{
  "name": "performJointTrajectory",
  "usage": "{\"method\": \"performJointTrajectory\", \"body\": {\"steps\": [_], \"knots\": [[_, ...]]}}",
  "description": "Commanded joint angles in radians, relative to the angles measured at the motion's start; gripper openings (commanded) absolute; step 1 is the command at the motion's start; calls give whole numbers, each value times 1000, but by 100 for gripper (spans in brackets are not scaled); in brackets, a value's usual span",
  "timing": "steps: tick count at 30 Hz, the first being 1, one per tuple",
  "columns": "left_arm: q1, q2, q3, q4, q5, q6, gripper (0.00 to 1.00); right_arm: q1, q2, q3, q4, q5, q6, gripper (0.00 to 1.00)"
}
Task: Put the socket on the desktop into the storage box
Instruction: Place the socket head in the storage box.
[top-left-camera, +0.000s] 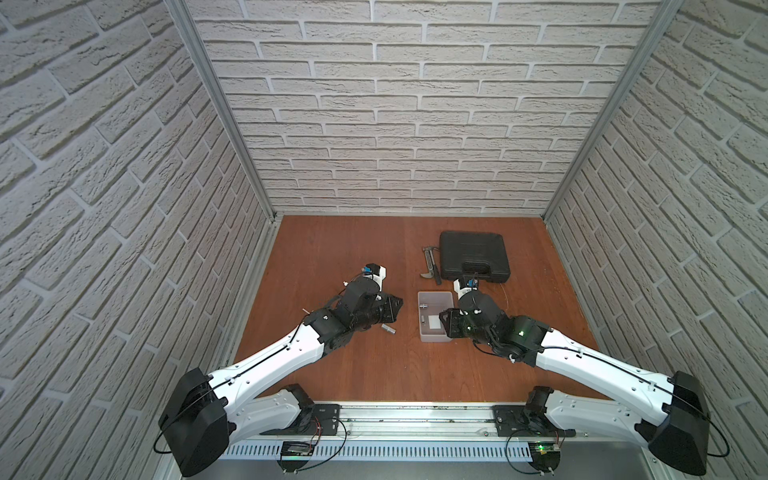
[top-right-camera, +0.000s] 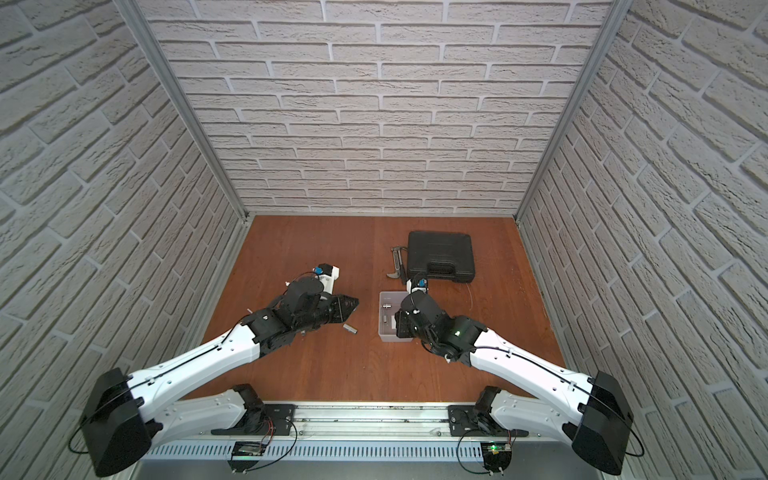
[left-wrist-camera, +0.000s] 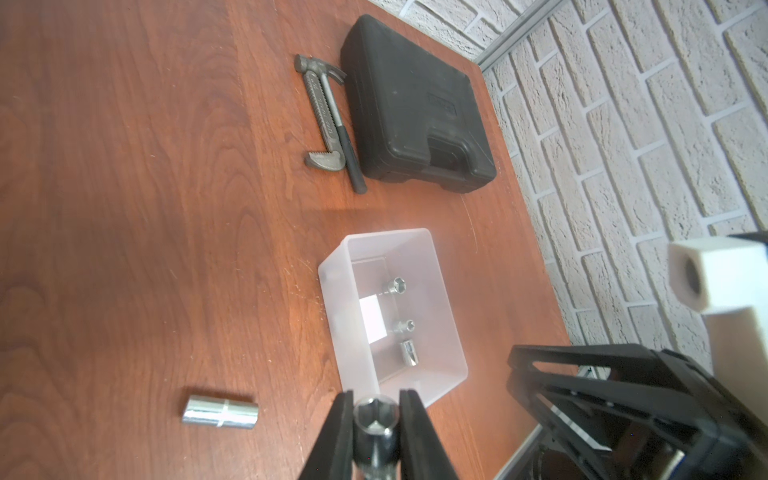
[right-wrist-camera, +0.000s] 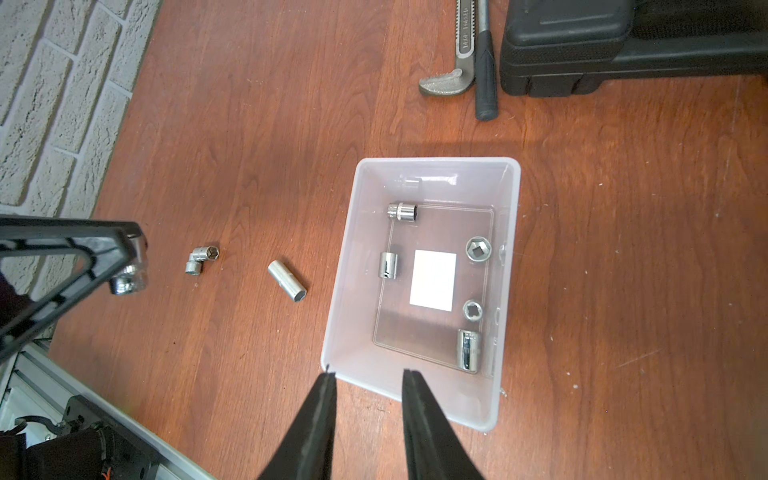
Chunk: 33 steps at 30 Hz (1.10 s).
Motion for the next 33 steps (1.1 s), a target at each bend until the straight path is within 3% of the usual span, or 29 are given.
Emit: {"method": "performJointTrajectory", "body": {"steps": [1, 33], "knots": [[-27, 28, 10, 83, -7, -4, 0, -1, -20, -11, 12, 23, 16, 33], [-142, 326, 159, 173, 8, 3, 0, -67, -71, -27, -65, 73, 69, 33]]}}
